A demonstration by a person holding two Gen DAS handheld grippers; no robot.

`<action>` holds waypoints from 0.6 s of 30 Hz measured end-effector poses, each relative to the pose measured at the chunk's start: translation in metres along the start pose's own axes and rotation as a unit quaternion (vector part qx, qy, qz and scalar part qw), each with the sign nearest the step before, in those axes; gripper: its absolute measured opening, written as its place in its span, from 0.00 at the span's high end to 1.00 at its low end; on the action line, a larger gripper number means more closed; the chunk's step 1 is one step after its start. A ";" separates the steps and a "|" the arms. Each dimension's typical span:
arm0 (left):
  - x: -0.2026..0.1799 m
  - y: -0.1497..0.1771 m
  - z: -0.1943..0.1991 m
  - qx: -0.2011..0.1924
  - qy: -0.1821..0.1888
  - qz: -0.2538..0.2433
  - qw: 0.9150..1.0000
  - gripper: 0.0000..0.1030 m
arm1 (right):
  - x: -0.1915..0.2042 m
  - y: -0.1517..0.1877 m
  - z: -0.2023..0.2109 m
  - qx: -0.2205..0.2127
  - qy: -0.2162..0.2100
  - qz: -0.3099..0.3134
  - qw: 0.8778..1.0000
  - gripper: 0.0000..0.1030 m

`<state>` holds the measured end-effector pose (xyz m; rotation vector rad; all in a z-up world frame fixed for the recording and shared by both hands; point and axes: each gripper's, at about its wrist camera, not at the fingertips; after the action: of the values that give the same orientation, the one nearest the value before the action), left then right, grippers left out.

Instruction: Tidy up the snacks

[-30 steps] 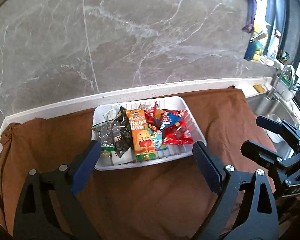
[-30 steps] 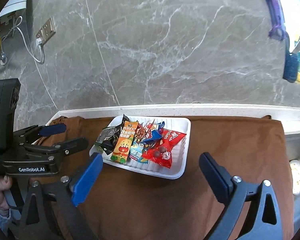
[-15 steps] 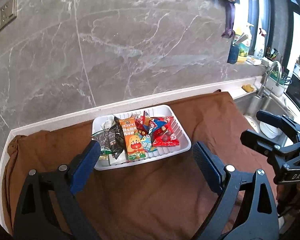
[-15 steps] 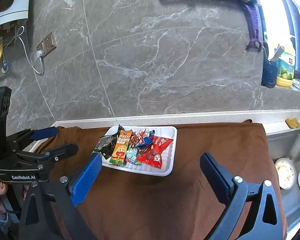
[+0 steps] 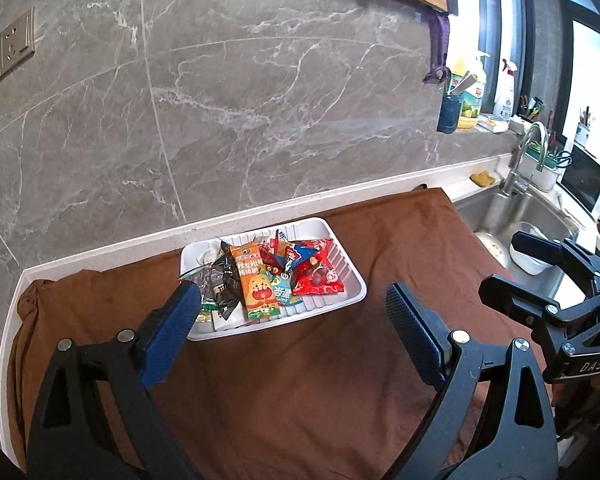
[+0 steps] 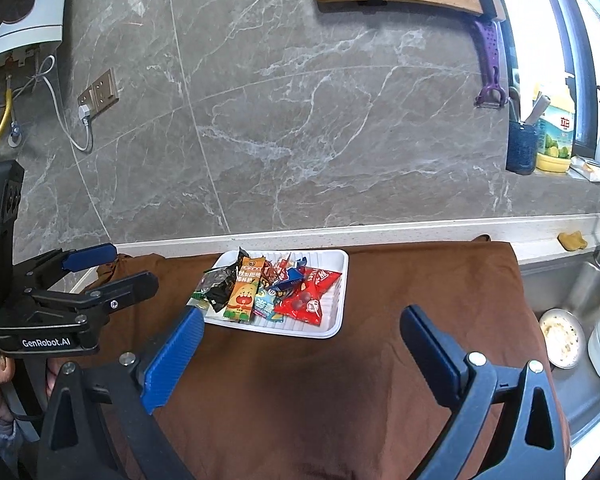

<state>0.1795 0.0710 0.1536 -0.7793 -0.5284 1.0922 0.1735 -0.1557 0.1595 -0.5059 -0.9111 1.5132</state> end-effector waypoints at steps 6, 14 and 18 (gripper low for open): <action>0.000 0.001 0.006 -0.006 0.004 -0.005 1.000 0.09 | 0.000 0.002 0.009 -0.006 0.004 0.000 1.000 0.02; 0.001 0.002 0.012 -0.011 0.008 -0.007 1.000 0.09 | 0.001 0.005 0.016 -0.006 0.008 -0.001 1.000 0.02; 0.002 0.003 0.014 -0.013 0.010 -0.007 1.000 0.09 | 0.002 0.005 0.015 -0.006 0.008 -0.001 1.000 0.02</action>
<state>0.1684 0.0780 0.1600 -0.8066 -0.5320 1.0648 0.1584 -0.1577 0.1647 -0.5241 -0.9083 1.5015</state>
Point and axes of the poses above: each gripper's, at about its wrist camera, not at the fingertips, and z roughly against the way its jaws point, x to its left, y to its underside, and after that the axes turned 1 degree about -y, right-handed
